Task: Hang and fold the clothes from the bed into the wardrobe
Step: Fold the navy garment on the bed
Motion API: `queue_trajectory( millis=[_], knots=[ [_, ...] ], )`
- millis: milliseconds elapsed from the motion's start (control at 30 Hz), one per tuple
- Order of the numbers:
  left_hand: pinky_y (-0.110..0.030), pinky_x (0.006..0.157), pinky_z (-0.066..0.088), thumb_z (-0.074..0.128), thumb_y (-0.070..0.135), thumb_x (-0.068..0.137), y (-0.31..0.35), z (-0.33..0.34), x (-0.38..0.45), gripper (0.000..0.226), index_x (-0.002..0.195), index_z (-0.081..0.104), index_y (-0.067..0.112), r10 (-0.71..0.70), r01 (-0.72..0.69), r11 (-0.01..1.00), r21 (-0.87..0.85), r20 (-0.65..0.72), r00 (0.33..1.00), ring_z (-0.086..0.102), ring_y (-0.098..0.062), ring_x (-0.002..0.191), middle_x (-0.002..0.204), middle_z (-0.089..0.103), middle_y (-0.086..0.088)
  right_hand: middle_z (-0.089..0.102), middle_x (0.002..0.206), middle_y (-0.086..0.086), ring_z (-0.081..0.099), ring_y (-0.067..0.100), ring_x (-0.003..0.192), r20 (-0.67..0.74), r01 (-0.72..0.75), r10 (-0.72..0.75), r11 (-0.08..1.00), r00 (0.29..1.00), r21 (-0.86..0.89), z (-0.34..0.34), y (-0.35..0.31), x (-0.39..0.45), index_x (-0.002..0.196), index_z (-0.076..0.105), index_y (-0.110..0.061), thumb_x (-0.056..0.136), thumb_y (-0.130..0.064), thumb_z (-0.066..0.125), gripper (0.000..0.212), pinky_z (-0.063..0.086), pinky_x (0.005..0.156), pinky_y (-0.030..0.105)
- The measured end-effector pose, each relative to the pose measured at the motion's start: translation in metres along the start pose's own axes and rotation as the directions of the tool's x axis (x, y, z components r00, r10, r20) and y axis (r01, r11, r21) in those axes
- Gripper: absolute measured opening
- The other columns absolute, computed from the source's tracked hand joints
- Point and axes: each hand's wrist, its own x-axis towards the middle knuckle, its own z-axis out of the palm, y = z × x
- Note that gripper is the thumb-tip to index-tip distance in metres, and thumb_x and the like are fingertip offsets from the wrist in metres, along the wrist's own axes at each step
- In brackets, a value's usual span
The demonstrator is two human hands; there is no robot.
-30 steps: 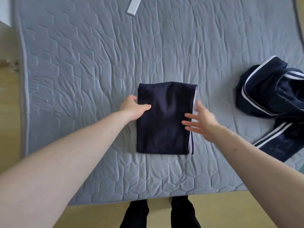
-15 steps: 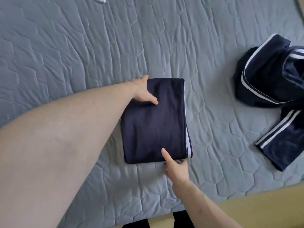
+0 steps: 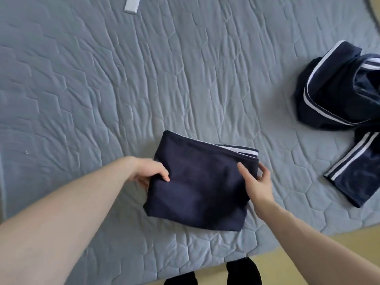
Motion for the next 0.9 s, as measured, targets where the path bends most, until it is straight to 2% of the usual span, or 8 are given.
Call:
queue_trajectory(
  millis=[67, 167, 333, 467, 567, 700, 833, 900],
  knots=[
    [-0.029, 0.078, 0.056, 0.085, 0.030, 0.070, -0.024, 0.019, 0.007, 0.050, 0.116, 0.069, 0.018, 0.078, -0.109, 0.969, -0.220, -0.144, 0.986, 0.072, -0.019, 0.091, 0.105, 0.077, 0.001, 0.065, 0.125, -0.012, 0.065, 0.006, 0.111, 0.144, 0.094, -0.066, 0.975, 0.987, -0.201, -0.001, 0.004, -0.004, 0.141, 0.040, -0.030, 0.068, -0.039, 0.095, 0.092, 0.051, 0.102, 0.033],
    [-0.035, 0.091, 0.056, 0.083, 0.026, 0.078, -0.039, 0.046, 0.009, 0.049, 0.122, 0.062, 0.023, 0.128, -0.271, 0.876, -0.398, -0.351, 0.927, 0.070, -0.017, 0.101, 0.113, 0.074, 0.004, 0.061, 0.127, -0.013, 0.063, 0.010, 0.113, 0.207, 0.168, -0.108, 0.939, 0.972, -0.300, 0.002, 0.004, -0.012, 0.146, 0.036, -0.030, 0.062, -0.029, 0.099, 0.105, 0.050, 0.102, 0.035],
    [-0.031, 0.094, 0.044, 0.074, 0.015, 0.081, -0.045, 0.084, -0.032, 0.062, 0.136, 0.046, 0.025, 0.205, -0.392, 0.846, -0.362, -0.457, 0.865, 0.059, -0.017, 0.113, 0.122, 0.061, 0.010, 0.073, 0.097, -0.021, 0.070, -0.005, 0.081, 0.231, 0.156, -0.090, 0.945, 0.969, -0.287, -0.006, -0.009, -0.046, 0.110, 0.058, -0.046, 0.064, -0.029, 0.096, 0.062, 0.052, 0.070, 0.021],
    [-0.037, 0.098, 0.051, 0.071, 0.013, 0.085, -0.067, 0.097, -0.098, 0.055, 0.135, 0.051, 0.026, 0.204, -0.428, 0.782, -0.454, -0.462, 0.863, 0.063, -0.014, 0.112, 0.125, 0.066, 0.008, 0.074, 0.095, -0.023, 0.071, -0.005, 0.080, 0.288, 0.168, -0.090, 0.951, 0.954, -0.260, -0.029, -0.032, -0.094, 0.112, 0.060, -0.045, 0.069, -0.029, 0.093, 0.057, 0.054, 0.064, 0.017],
    [-0.026, 0.086, 0.051, 0.071, 0.009, 0.089, -0.083, 0.102, -0.169, 0.052, 0.133, 0.052, 0.030, 0.198, -0.469, 0.695, -0.544, -0.482, 0.853, 0.065, -0.010, 0.111, 0.122, 0.069, 0.012, 0.075, 0.098, -0.019, 0.073, 0.002, 0.086, 0.359, 0.172, -0.076, 0.955, 0.930, -0.244, -0.049, -0.064, -0.142, 0.111, 0.061, -0.045, 0.072, -0.026, 0.092, 0.053, 0.057, 0.069, 0.022],
    [-0.037, 0.103, 0.049, 0.071, 0.004, 0.089, -0.100, 0.116, -0.293, 0.066, 0.141, 0.044, 0.035, 0.181, -0.533, 0.632, -0.563, -0.561, 0.808, 0.061, -0.015, 0.123, 0.132, 0.063, 0.011, 0.076, 0.104, -0.015, 0.074, 0.004, 0.093, 0.474, 0.237, -0.090, 0.936, 0.876, -0.260, -0.078, -0.117, -0.224, 0.110, 0.062, -0.046, 0.074, -0.026, 0.091, 0.051, 0.057, 0.074, 0.022],
    [-0.032, 0.114, 0.035, 0.065, 0.001, 0.092, -0.118, 0.138, -0.405, 0.102, 0.158, 0.003, 0.049, 0.170, -0.601, 0.593, -0.536, -0.647, 0.744, 0.044, -0.005, 0.137, 0.152, 0.037, 0.019, 0.074, 0.105, -0.019, 0.072, 0.000, 0.095, 0.577, 0.351, -0.132, 0.891, 0.806, -0.287, -0.096, -0.165, -0.303, 0.109, 0.060, -0.052, 0.072, -0.035, 0.092, 0.052, 0.054, 0.082, 0.027],
    [-0.027, 0.114, 0.034, 0.063, -0.003, 0.092, -0.129, 0.152, -0.452, 0.102, 0.156, 0.008, 0.055, 0.181, -0.660, 0.555, -0.507, -0.701, 0.690, 0.041, 0.003, 0.138, 0.155, 0.034, 0.025, 0.073, 0.108, -0.020, 0.071, -0.001, 0.097, 0.630, 0.416, -0.157, 0.863, 0.761, -0.288, -0.102, -0.183, -0.337, 0.113, 0.058, -0.053, 0.071, -0.037, 0.092, 0.057, 0.053, 0.084, 0.028]
  ],
)
